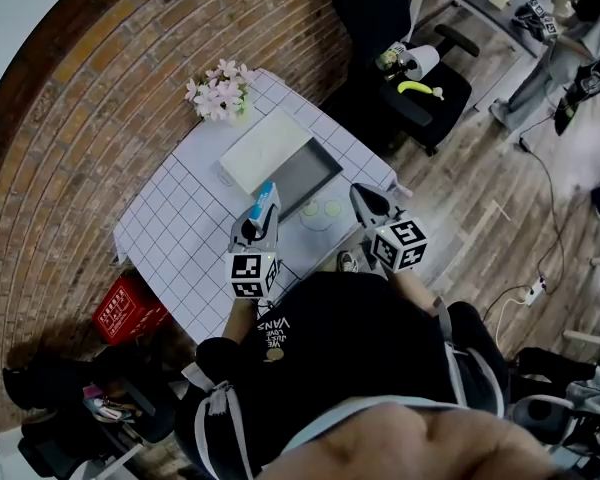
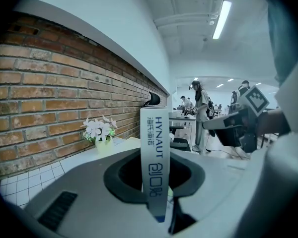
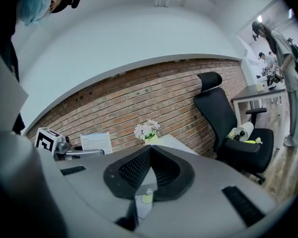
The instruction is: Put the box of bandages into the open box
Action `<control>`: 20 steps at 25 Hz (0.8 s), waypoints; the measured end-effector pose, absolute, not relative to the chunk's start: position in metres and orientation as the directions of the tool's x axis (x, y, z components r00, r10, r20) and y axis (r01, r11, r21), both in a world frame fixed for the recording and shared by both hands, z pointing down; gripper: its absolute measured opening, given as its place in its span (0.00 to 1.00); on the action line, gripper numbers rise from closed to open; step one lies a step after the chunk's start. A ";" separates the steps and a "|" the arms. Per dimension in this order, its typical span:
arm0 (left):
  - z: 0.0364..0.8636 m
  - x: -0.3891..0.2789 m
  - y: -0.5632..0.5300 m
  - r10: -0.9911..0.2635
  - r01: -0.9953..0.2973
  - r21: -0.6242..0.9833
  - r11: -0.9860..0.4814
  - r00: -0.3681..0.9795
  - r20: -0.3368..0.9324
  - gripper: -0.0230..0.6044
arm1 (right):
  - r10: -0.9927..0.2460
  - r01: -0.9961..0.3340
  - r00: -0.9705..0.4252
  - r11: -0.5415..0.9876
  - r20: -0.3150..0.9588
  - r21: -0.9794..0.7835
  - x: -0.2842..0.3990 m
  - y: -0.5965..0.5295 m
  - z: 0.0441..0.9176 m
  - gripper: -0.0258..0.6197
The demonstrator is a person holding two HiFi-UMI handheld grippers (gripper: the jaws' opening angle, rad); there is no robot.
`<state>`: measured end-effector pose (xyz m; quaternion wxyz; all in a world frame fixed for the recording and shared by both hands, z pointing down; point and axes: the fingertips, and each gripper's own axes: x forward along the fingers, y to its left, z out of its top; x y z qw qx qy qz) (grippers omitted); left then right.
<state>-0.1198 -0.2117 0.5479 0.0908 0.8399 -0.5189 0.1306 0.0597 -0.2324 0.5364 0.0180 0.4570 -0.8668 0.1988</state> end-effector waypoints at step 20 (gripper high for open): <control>0.617 -0.109 -0.252 -0.816 -0.906 -0.168 -0.390 0.255 0.519 0.16 | -0.766 -0.797 -0.590 0.504 0.254 -0.332 0.116 -0.263 0.553 0.04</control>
